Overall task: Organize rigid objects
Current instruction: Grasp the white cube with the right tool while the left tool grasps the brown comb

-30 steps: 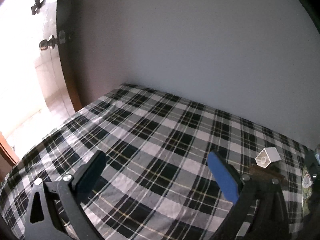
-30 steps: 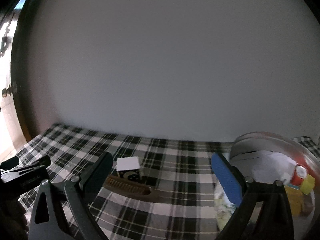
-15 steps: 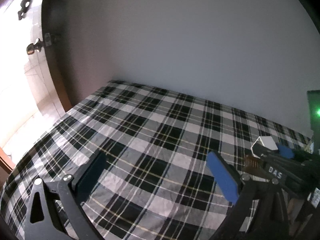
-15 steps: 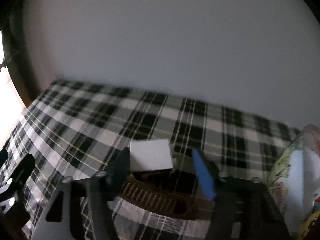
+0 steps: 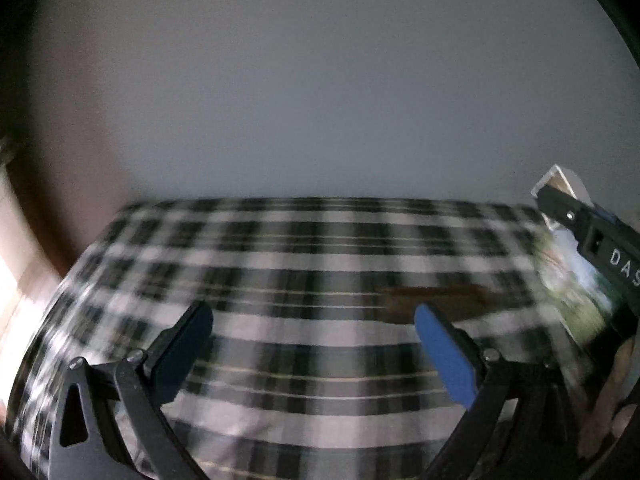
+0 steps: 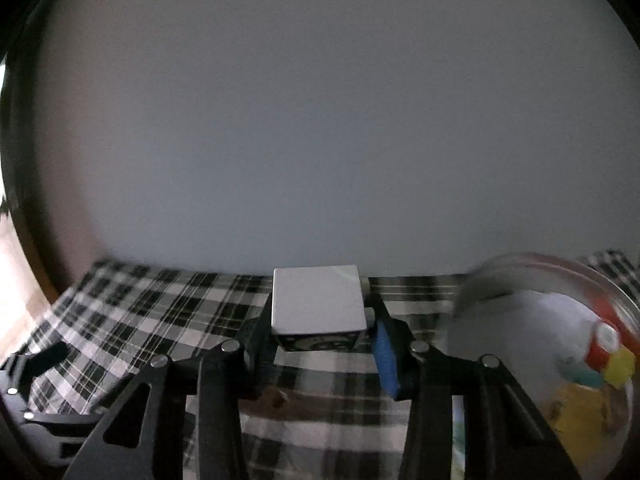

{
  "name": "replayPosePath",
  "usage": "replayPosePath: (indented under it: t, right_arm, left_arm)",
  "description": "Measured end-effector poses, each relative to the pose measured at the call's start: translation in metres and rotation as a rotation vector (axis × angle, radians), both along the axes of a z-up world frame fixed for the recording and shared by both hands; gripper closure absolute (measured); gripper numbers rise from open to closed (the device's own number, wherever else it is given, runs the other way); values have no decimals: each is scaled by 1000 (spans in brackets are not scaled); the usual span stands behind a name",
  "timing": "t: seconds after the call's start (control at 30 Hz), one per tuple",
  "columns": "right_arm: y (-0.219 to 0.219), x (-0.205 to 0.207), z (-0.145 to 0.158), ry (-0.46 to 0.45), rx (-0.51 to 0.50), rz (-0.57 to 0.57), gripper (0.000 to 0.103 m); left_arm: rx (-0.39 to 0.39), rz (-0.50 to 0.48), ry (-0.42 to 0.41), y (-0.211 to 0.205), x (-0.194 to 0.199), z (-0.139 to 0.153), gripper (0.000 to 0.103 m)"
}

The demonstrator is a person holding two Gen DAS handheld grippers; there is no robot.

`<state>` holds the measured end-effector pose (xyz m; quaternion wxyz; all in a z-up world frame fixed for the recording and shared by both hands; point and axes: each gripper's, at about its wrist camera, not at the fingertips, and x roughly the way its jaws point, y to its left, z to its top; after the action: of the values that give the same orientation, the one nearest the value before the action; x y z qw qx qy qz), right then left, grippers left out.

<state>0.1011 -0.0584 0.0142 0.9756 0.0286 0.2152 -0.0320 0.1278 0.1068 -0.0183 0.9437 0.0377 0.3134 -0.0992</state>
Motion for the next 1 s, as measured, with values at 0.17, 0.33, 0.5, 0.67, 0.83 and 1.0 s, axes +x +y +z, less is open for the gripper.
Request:
replayPosePath:
  t: [0.17, 0.33, 0.5, 0.67, 0.83, 1.0]
  right_arm:
    - [-19, -33, -6, 20, -14, 11, 58]
    - [-30, -38, -12, 57, 5, 10, 58]
    - [-33, -37, -8, 44, 28, 15, 58]
    - [-30, -38, -7, 43, 12, 29, 58]
    - [-25, -34, -12, 41, -11, 44, 58]
    - [-16, -37, -13, 22, -48, 57, 58]
  left_arm:
    - [126, -244, 30, -45, 15, -3, 2]
    - [205, -410, 121, -76, 41, -19, 25]
    - [194, -486, 171, -81, 60, -21, 25]
    - [67, -411, 219, -64, 79, -22, 70]
    - [39, -331, 226, -60, 67, -24, 79]
    - [34, -218, 219, -55, 57, -24, 80]
